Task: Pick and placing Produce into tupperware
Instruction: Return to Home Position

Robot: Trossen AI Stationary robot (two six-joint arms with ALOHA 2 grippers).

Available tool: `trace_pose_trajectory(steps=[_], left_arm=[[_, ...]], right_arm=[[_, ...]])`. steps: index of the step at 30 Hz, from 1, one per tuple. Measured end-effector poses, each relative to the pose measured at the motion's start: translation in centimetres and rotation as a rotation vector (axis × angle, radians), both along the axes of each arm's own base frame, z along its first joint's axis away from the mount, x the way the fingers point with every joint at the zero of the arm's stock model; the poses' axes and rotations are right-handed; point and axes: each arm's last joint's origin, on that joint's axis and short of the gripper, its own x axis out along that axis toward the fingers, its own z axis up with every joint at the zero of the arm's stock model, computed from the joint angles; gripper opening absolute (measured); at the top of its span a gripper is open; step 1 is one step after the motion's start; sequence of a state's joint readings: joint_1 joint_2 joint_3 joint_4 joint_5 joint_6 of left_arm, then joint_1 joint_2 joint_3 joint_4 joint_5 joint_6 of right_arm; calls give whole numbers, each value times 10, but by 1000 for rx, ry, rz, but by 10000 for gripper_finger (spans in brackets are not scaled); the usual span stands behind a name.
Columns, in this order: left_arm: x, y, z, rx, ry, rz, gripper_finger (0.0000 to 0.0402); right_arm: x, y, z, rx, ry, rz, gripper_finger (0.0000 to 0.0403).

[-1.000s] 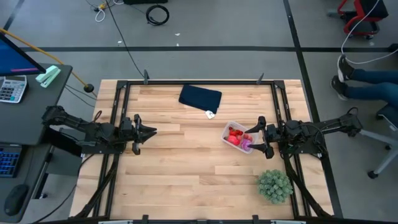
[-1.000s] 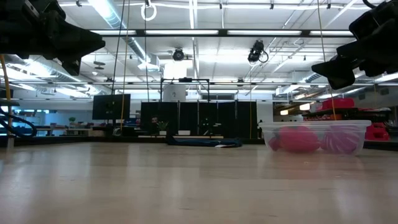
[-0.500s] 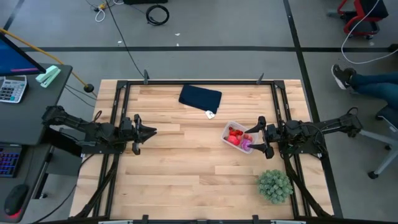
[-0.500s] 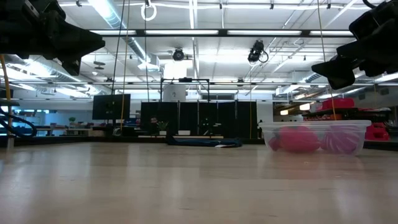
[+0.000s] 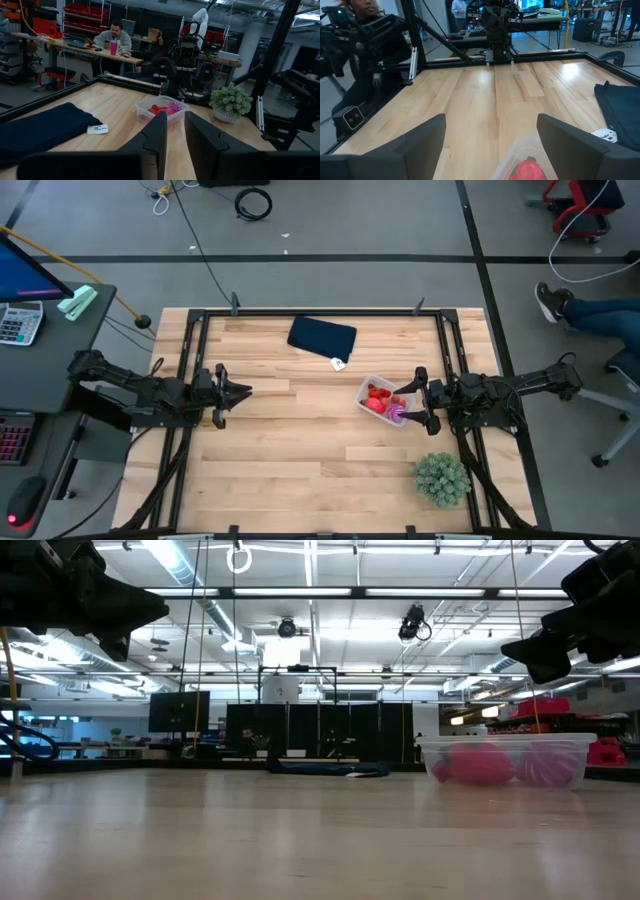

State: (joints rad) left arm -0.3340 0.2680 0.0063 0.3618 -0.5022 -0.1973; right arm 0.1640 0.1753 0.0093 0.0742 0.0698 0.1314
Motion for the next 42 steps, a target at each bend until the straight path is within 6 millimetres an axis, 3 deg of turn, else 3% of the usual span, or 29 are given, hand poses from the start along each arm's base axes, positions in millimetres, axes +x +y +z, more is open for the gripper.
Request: trace_pose_trajectory(steps=[42], left_arm=[[0,0,0,0,0,0,73]], right_arm=[[0,0,0,0,0,0,323]])
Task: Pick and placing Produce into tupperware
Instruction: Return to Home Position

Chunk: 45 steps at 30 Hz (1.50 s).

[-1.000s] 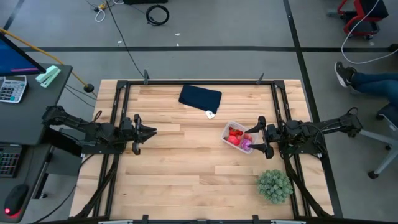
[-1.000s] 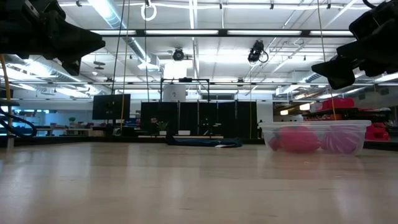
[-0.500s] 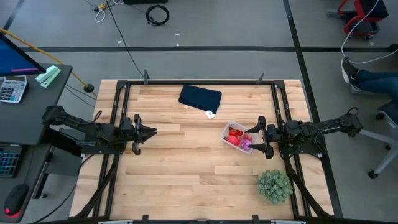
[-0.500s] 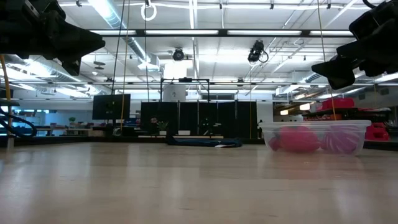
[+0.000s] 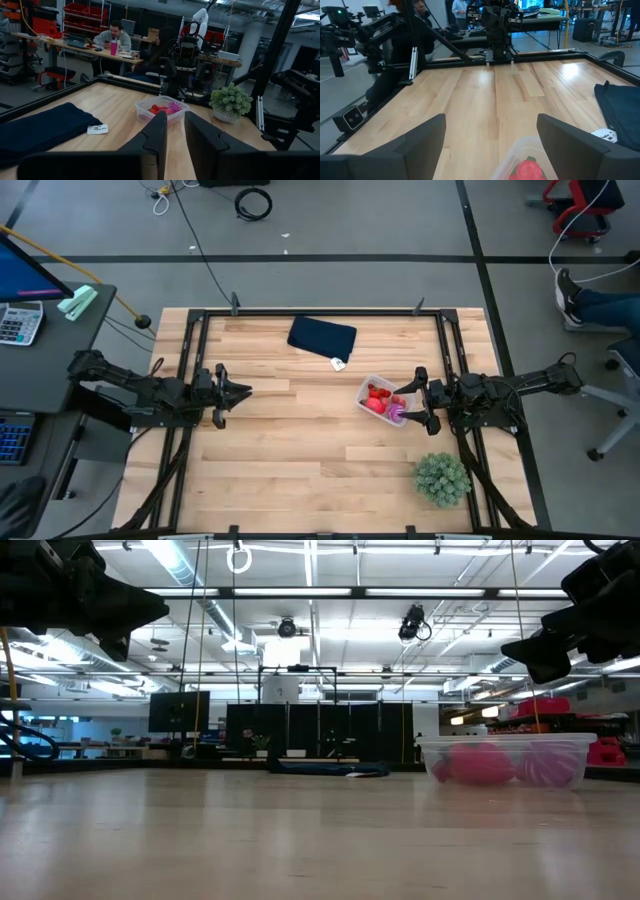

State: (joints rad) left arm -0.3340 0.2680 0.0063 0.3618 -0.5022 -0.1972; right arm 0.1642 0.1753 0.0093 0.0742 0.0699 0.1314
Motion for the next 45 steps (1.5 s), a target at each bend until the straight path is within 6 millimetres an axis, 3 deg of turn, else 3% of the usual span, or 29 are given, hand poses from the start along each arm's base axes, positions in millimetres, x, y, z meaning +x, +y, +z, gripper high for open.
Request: trace_pose_trajectory(steps=[45], left_arm=[[0,0,0,0,0,0,71]], right_arm=[[0,0,0,0,0,0,323]])
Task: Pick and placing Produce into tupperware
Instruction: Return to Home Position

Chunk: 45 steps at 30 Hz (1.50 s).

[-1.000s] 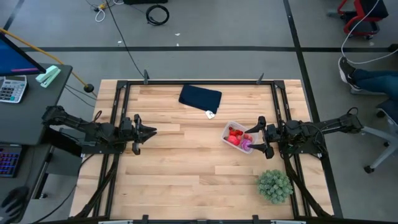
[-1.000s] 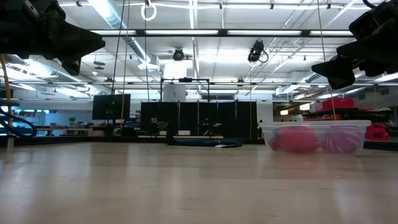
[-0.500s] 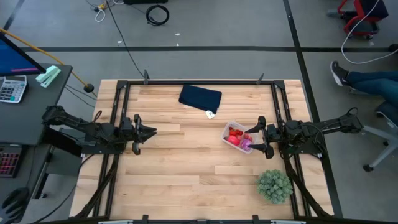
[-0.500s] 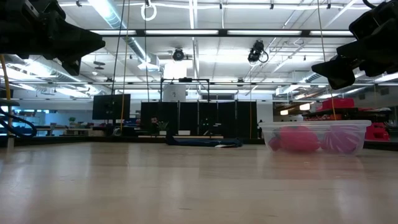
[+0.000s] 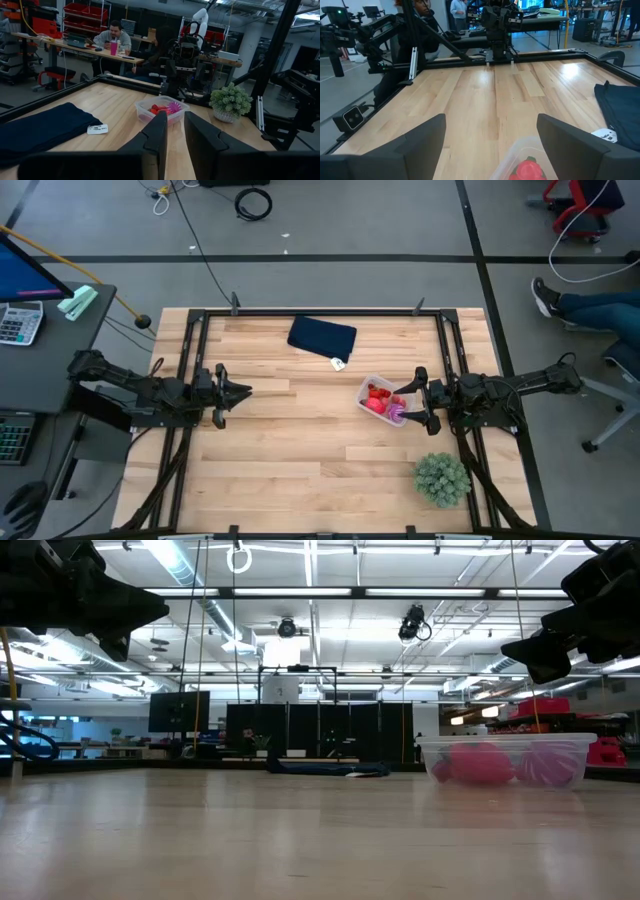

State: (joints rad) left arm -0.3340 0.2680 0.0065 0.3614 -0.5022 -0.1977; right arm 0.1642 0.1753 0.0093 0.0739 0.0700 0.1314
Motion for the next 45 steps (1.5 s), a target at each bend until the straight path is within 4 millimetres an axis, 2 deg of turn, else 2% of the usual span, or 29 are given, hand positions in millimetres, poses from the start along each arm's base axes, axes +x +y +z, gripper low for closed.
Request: trace_pose_trajectory(steps=[10,21,31,45], left_arm=[[0,0,0,1,0,0,82],[0,0,0,1,0,0,71],[0,0,0,0,0,0,82],[0,0,0,0,0,0,77]], right_arm=[[0,0,0,0,0,0,323],[0,0,0,0,0,0,323],[0,0,0,0,0,0,323],[0,0,0,0,0,0,323]])
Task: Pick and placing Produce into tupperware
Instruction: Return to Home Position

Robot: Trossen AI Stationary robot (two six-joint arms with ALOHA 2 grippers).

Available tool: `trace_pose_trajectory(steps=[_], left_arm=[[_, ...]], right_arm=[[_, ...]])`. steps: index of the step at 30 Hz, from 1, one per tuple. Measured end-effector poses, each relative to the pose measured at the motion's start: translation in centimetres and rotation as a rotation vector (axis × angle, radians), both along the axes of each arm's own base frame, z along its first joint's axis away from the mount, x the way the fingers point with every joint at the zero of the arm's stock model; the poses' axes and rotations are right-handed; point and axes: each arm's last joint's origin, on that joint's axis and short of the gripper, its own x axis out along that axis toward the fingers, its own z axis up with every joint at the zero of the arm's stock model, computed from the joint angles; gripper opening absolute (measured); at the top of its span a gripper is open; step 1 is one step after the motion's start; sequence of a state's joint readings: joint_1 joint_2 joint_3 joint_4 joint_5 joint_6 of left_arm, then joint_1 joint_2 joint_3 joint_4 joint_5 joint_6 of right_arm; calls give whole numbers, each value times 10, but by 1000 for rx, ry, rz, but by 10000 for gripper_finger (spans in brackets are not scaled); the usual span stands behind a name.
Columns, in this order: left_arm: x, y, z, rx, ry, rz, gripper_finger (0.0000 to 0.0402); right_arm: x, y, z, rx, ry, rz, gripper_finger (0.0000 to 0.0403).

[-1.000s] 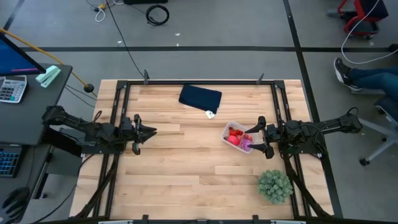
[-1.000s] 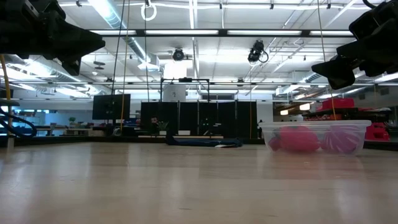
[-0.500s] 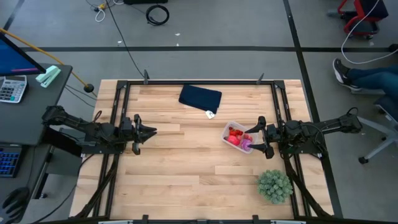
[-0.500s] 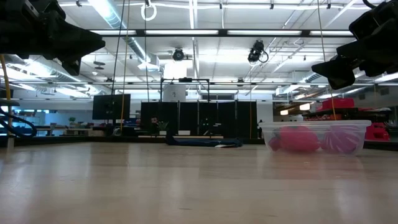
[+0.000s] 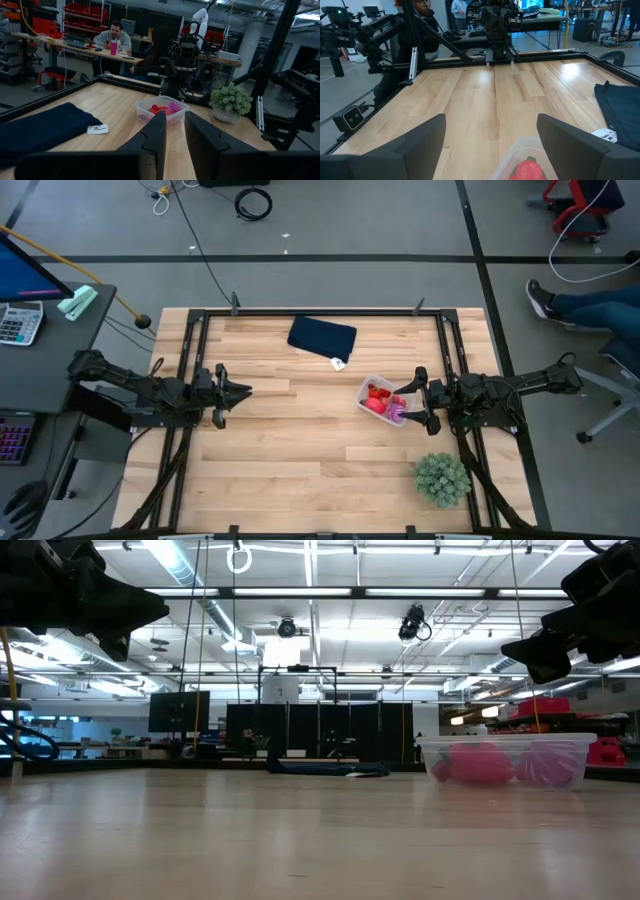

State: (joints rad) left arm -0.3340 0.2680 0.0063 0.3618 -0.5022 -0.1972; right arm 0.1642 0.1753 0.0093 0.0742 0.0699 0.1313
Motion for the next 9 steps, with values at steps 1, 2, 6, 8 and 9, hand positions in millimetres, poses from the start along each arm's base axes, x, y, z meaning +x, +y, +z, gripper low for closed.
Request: trace_pose_trajectory(steps=[1,2,6,8,9], left_arm=[[0,0,0,0,0,0,79],[0,0,0,0,0,0,80],[0,0,0,0,0,0,84],[0,0,0,0,0,0,84],[0,0,0,0,0,0,83]], right_arm=[[0,0,0,0,0,0,323],[0,0,0,0,0,0,323],[0,0,0,0,0,0,323],[0,0,0,0,0,0,323],[0,0,0,0,0,0,323]])
